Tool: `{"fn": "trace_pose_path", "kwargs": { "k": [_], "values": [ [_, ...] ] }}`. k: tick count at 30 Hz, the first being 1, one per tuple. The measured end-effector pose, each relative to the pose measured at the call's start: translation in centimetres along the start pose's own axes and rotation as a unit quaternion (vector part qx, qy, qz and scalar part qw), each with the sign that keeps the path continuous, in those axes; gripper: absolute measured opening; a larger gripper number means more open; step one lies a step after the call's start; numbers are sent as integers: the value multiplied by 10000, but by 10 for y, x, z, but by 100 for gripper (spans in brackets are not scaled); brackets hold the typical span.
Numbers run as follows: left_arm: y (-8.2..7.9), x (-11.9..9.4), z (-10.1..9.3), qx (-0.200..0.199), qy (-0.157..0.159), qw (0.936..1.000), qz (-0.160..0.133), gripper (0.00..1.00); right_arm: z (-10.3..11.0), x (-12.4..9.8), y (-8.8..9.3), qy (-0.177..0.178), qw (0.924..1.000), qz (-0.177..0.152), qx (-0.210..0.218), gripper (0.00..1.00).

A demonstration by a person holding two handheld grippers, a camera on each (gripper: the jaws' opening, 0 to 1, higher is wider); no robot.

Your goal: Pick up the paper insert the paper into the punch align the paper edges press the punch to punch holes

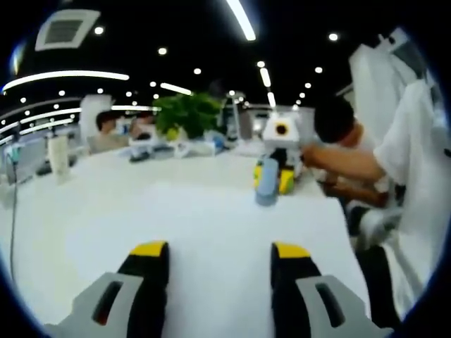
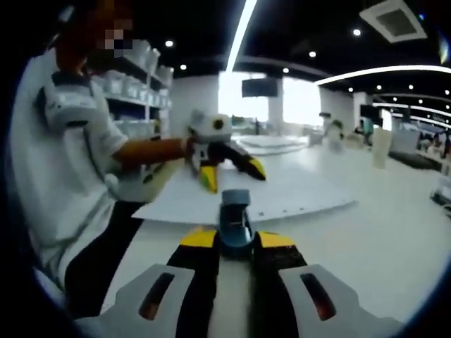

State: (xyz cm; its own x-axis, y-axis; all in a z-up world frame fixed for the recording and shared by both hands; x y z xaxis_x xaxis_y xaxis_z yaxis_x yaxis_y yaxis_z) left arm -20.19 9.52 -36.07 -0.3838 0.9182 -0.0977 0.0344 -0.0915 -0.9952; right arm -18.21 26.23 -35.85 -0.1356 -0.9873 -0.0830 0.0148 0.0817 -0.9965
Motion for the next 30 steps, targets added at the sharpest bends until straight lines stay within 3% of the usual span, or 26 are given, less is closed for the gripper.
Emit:
{"fn": "trace_pose_path", "kwargs": {
  "k": [6, 11, 18, 23, 25, 30],
  "values": [
    [-1, -1, 3, 51, -3, 10000, -17, 60, 2, 1, 0, 10, 10000, -3, 23, 23],
    [-10, -4, 7, -63, -16, 9995, -307, 59, 2, 1, -1, 92, 9999, -9, 142, 26],
    [-13, -2, -1, -38, -11, 9993, -380, 58, 2, -3, -5, 310, 9989, -109, 322, 32],
    [-20, 3, -23, -137, 51, 9989, -439, 57, 2, -12, -24, 712, 9919, -798, 690, 33],
    [-20, 5, -23, -122, 143, 9990, -417, 58, -2, -16, -31, 946, 9868, -1073, 761, 33],
    [-15, 20, -30, 28, 378, 9990, -257, 61, -16, -28, -51, 1502, 9631, -1998, 994, 32]
  ]
}}
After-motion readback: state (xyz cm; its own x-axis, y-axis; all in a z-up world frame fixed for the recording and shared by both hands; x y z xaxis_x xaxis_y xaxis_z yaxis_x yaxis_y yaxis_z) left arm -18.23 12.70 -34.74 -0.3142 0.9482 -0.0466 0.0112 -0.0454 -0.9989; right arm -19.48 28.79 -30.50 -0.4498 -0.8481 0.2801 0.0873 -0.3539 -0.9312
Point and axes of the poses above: the point that each gripper's makers call its tool centre point, and the gripper's own axes: x roughly forward along the fingers, z roughly to its left, y roughly out of its underside, the point moved 3 cm from there along -x, roughly backward along the fingers, and after that the axes turned 11 degrees about -z, right-handed, at the moved point
